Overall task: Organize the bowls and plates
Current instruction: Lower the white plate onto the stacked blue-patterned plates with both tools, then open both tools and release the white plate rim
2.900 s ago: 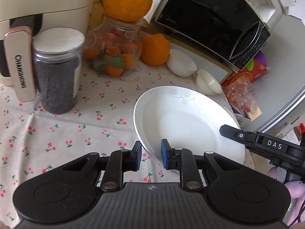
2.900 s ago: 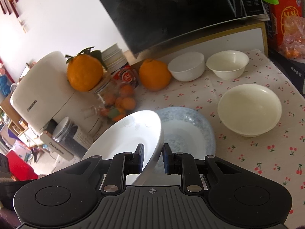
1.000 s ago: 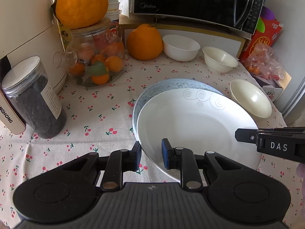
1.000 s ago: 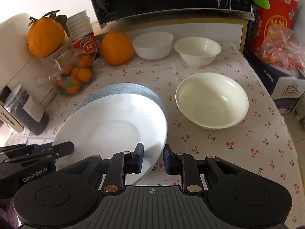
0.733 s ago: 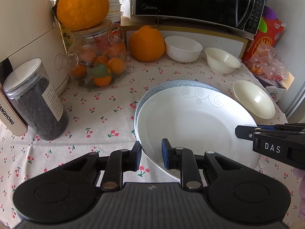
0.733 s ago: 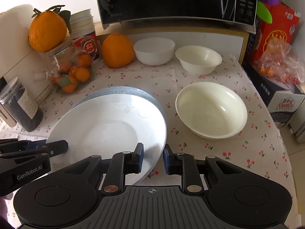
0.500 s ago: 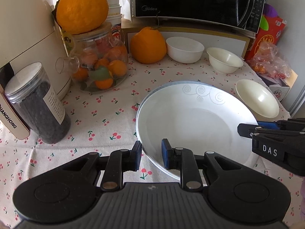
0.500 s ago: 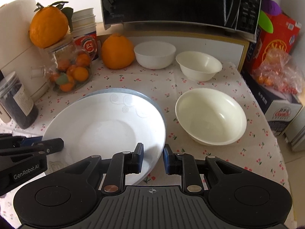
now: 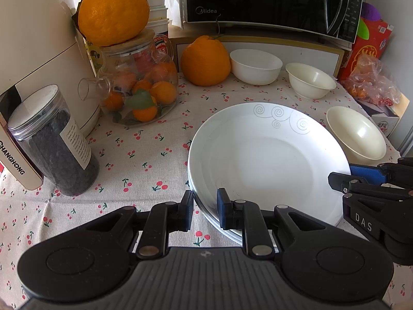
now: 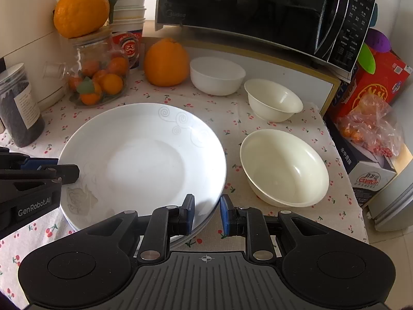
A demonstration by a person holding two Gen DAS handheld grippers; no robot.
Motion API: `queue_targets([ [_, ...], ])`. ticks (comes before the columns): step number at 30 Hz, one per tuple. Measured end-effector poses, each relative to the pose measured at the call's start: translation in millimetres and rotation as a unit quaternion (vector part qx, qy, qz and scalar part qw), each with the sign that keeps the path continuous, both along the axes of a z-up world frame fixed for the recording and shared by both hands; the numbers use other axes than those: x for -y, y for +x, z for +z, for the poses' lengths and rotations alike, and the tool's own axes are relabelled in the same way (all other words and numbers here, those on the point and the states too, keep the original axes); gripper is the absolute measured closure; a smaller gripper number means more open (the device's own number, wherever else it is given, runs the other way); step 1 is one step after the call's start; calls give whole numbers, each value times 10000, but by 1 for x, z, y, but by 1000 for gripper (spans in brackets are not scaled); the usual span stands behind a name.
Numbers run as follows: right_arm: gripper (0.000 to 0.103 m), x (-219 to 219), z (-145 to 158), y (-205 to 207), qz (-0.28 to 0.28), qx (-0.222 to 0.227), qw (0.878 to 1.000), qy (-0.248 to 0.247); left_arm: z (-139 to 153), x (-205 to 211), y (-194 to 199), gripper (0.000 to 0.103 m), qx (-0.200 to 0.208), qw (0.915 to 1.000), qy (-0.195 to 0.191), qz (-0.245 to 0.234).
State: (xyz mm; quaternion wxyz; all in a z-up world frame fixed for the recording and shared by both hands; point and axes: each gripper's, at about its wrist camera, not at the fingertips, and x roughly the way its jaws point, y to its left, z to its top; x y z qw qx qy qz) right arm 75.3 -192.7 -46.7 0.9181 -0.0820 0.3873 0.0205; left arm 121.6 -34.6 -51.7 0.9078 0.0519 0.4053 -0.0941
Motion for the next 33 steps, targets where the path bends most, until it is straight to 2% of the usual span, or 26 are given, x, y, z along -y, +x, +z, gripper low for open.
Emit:
queue_targets([
  [8,79,5,2,2,-14,-131,9997,223,0,-1,1,83,-53,9999,-96,-38],
  [10,79,8,4,3,-22,-180,9992,343,-1,-1,2,76,-89,9998,-149,-41],
  [12,73,12,7,3,-7,-229,9982,559,-1,-2,3,71,-111,9997,-193,-29],
  [13,71,14,9,3,-4,-253,9974,668,-1,-1,3,66,-110,9997,-203,-26],
  [14,66,16,10,2,-3,-269,9967,769,-1,-2,4,60,-97,9997,-213,-14],
  [17,51,20,15,1,6,-258,9949,972,-1,-2,4,53,-95,9996,-254,37],
  [20,49,22,18,0,-13,-221,9945,1028,0,-2,3,43,-123,9994,-329,32],
  [23,38,24,21,-3,23,-192,9937,1103,1,-1,0,33,-96,9993,-349,12],
  [31,24,31,32,-9,33,-57,9923,1239,8,-4,-1,14,-158,9974,-660,242],
  [33,20,34,34,-10,18,-46,9914,1307,10,-5,-1,13,-176,9965,-734,359],
])
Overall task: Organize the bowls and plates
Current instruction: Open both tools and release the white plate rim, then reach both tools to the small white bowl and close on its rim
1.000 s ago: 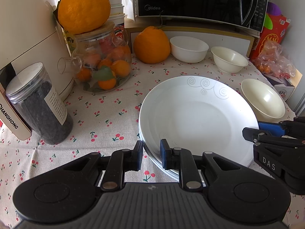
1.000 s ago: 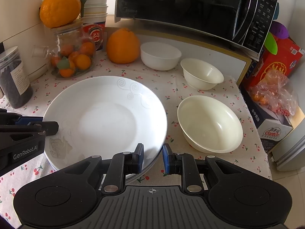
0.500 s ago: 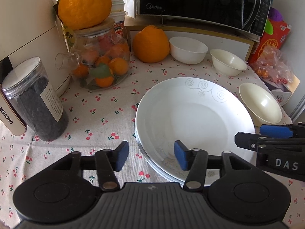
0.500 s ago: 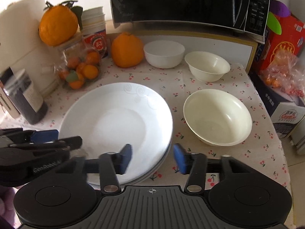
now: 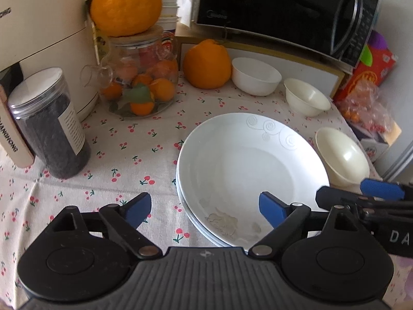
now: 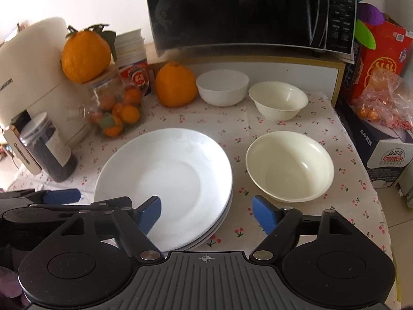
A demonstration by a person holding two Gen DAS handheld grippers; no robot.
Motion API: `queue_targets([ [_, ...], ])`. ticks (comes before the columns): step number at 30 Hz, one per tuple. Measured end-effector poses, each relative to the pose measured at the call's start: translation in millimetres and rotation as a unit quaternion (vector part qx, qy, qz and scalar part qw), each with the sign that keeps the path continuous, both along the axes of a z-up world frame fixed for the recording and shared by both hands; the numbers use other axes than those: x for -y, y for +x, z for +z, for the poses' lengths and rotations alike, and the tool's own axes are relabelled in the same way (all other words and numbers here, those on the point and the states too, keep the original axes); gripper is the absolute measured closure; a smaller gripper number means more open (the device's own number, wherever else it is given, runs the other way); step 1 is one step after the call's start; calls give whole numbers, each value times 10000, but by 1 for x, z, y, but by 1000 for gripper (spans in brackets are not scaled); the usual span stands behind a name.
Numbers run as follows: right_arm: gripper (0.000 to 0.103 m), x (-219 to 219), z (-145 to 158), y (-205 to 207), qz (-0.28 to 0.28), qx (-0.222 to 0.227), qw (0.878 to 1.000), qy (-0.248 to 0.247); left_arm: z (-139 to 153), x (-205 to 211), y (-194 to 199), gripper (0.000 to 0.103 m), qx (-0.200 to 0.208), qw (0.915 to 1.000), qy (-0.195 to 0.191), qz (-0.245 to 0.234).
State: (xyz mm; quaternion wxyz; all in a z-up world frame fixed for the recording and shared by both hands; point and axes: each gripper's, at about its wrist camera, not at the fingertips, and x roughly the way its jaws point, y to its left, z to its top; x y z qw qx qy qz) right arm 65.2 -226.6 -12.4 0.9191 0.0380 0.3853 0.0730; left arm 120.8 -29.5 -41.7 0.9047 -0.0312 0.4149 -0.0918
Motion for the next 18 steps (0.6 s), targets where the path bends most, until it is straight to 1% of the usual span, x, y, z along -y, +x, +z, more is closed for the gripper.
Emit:
queue_targets([
  [2,18,2,1,0,4,0,10000,16,4,-1,1,10,-38,9999,-89,119],
  [3,18,3,2,1,7,6,10000,-1,6,-2,0,9,-24,9998,-140,164],
  [5,17,4,4,0,-26,46,10000,-50,11,-3,0,4,47,9996,-187,221],
  [6,14,6,5,0,-44,75,9999,-63,14,-3,1,3,95,9995,-183,236],
  [9,12,9,11,0,-92,176,9998,-102,21,-2,5,2,196,9992,-117,328],
  [14,11,18,18,8,-308,220,9993,-36,30,-1,19,1,221,9982,-194,530],
  [18,10,29,30,24,-371,290,9989,47,35,4,36,1,193,9973,-287,652],
])
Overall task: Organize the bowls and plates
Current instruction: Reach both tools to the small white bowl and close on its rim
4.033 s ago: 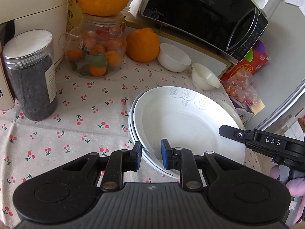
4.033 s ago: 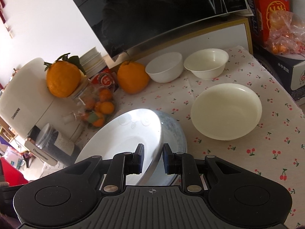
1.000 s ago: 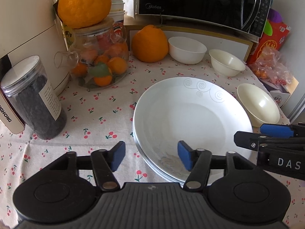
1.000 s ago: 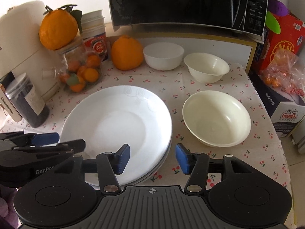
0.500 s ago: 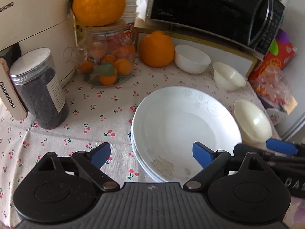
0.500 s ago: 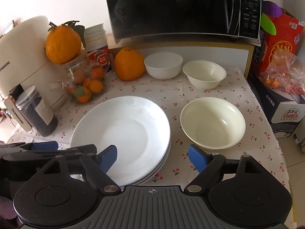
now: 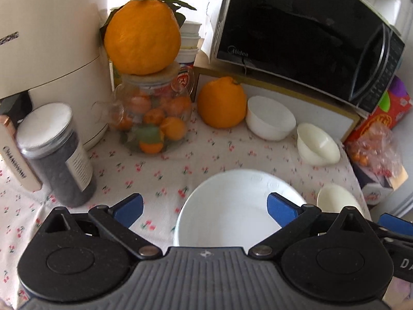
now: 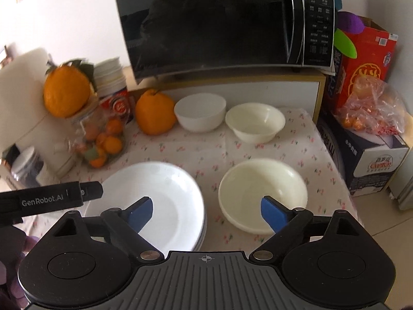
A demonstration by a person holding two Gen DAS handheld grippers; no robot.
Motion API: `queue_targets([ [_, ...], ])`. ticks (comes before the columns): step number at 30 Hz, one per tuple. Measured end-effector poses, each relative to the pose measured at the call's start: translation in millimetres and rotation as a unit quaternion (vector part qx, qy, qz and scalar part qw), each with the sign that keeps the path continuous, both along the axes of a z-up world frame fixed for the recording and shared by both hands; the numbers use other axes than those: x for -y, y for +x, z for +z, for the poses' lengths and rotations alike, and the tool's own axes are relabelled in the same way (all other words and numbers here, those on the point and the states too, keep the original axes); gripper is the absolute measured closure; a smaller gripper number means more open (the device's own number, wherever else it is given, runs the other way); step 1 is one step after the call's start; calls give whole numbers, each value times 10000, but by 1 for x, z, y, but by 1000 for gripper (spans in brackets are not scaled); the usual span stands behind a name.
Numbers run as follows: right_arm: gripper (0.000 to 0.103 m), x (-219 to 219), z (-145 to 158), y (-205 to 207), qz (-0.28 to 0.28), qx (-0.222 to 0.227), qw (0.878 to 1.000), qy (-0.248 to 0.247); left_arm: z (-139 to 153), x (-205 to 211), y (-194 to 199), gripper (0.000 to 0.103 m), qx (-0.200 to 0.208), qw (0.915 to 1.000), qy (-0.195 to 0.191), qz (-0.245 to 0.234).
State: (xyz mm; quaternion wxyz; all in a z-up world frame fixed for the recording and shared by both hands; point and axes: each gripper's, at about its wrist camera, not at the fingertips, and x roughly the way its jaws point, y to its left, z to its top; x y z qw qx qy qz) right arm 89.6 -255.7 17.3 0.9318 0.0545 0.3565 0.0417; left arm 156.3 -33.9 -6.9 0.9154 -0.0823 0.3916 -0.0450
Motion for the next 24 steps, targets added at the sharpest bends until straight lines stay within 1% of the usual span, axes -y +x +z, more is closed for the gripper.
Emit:
queue_targets([
  [7,7,17,16,40,-205,211,9996,-37,5,14,38,1,-43,9996,-115,235],
  [11,6,28,19,64,-277,245,9993,50,1,16,57,1,-87,9990,-339,284],
  [14,6,32,17,81,-304,278,9992,-9,-4,16,71,1,-99,9979,-511,376],
  [18,6,34,16,97,-283,339,9989,-165,-11,12,90,1,-221,9945,-816,618],
  [21,5,35,16,110,-211,359,9990,-153,-16,11,100,1,-281,9914,-990,804],
  [24,4,33,15,124,-174,363,9991,-132,-22,13,107,1,-337,9895,-1123,848],
])
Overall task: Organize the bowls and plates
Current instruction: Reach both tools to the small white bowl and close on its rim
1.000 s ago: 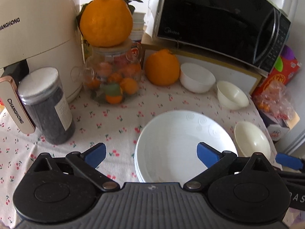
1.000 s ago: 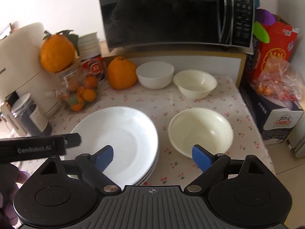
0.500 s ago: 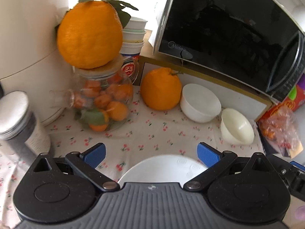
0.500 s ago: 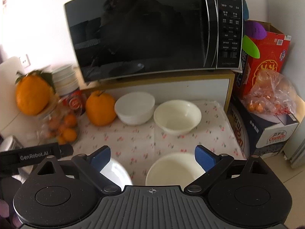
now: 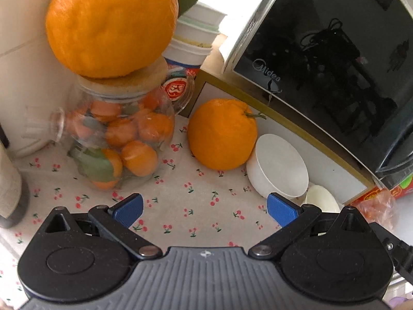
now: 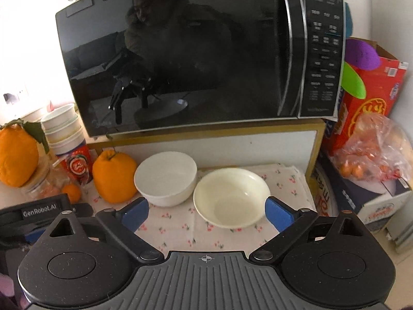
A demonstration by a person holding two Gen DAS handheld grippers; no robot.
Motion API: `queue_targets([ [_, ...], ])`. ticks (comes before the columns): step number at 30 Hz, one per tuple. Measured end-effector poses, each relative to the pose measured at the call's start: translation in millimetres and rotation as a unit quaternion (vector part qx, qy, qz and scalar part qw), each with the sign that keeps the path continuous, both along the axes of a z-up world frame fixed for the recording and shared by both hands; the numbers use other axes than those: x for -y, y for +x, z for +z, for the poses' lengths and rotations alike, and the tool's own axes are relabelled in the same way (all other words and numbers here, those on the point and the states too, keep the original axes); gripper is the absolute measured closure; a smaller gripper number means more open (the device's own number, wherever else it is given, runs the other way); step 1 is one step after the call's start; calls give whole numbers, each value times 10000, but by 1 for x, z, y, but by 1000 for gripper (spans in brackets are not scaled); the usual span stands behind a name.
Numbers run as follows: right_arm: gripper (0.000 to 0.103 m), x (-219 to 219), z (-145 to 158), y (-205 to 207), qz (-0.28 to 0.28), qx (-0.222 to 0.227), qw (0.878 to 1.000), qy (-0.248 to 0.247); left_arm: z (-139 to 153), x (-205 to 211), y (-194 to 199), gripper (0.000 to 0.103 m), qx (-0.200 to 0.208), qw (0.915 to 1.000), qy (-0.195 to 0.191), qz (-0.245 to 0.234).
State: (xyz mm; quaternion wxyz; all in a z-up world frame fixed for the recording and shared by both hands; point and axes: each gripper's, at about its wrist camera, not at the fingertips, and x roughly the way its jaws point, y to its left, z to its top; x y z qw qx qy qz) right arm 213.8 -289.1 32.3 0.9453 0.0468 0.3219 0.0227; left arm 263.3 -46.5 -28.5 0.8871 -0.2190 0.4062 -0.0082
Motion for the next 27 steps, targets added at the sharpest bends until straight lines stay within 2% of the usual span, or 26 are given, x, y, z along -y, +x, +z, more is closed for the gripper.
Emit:
queue_targets([
  [7,4,-6,0,29,208,44,9998,-3,-15,6,20,1,-22,9988,-436,-212],
  [10,4,-7,-3,43,223,16,9997,129,-21,0,28,3,-27,9978,-668,-13],
  [14,4,-12,-11,66,407,-73,9988,264,-30,-4,35,14,6,9934,-1142,143],
  [17,4,-17,-20,84,583,-154,9981,153,-35,2,41,26,20,9903,-1390,32],
  [21,7,-16,-30,104,560,-180,9982,106,-42,9,49,37,44,9868,-1615,-141],
  [22,9,-14,-33,110,534,-188,9983,140,-43,10,50,42,51,9863,-1643,-161],
  [25,24,-8,-42,121,452,-213,9985,237,-47,14,52,50,86,9850,-1709,-210],
  [27,45,-6,-48,128,460,-253,9983,265,-49,16,53,54,136,9843,-1740,-254],
])
